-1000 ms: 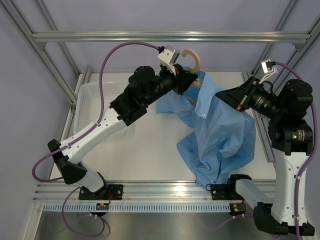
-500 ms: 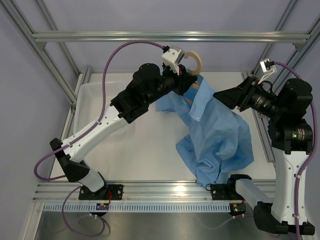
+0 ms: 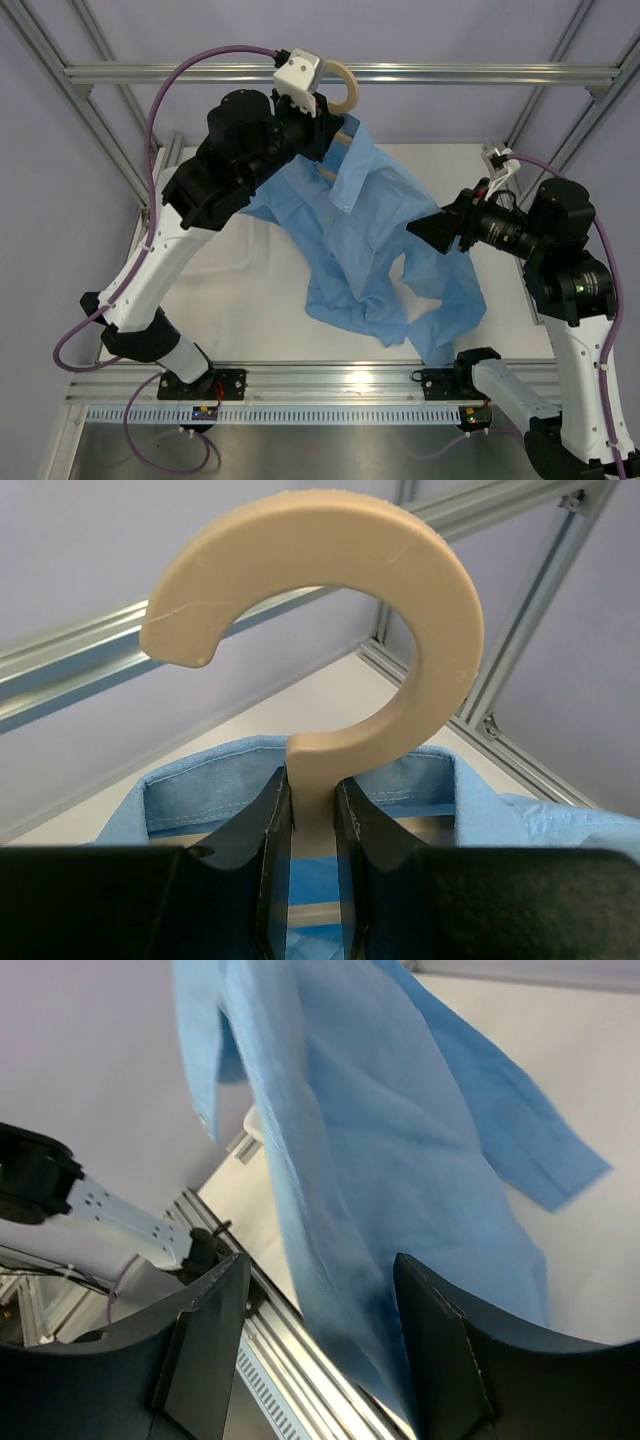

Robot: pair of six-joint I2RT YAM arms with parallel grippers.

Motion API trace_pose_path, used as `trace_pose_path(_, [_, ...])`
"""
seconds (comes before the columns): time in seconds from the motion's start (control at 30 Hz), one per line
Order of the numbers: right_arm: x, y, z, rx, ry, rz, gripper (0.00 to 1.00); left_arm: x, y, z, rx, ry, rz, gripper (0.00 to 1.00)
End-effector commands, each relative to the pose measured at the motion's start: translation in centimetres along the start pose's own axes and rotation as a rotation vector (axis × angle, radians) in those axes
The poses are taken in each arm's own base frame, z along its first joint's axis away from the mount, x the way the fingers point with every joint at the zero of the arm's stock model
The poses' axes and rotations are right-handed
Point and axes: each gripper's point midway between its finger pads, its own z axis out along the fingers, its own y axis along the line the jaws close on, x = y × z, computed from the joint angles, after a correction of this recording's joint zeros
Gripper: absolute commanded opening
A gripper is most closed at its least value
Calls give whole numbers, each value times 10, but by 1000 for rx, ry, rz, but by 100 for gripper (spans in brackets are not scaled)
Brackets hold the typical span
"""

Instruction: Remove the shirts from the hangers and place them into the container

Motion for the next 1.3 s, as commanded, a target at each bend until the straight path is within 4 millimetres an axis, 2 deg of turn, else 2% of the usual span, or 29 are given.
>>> trace_pose_path(0.0, [24,-28,9,116,55,-68,66,-15,15,-12,-36,-23,35,0])
trace_pose_path(0.17, [20,-29,6,139,25,-90,66,-9,24,-10,-59,-4,42,0])
trace_pose_path(0.4, [4,-30,4,173,-1,-124,68,-3,26,-12,-59,4,47,0])
trace_pose_path(0.6, [2,-26,8,141,14,-122,67,-2,28,-13,-59,1,47,0])
trace_pose_path(0.77, [6,-25,9,128,25,-116,54,-2,31,-12,-60,-4,43,0])
trace_pose_path(1.03, [12,-16,1,108,25,-113,51,-4,37,-7,-62,-9,43,0])
trace_pose_path(1.13, [14,-16,0,102,28,-115,38,-7,38,-7,-61,-16,38,0])
trace_pose_path(1.2, [15,-17,2,103,36,-110,37,-8,37,-7,-52,-21,33,0])
trace_pose_path(1.23, [16,-18,3,101,40,-108,31,-7,37,-7,-50,-19,31,0])
trace_pose_path(1.27, [16,-19,5,98,41,-107,30,-9,36,-7,-46,-23,29,0])
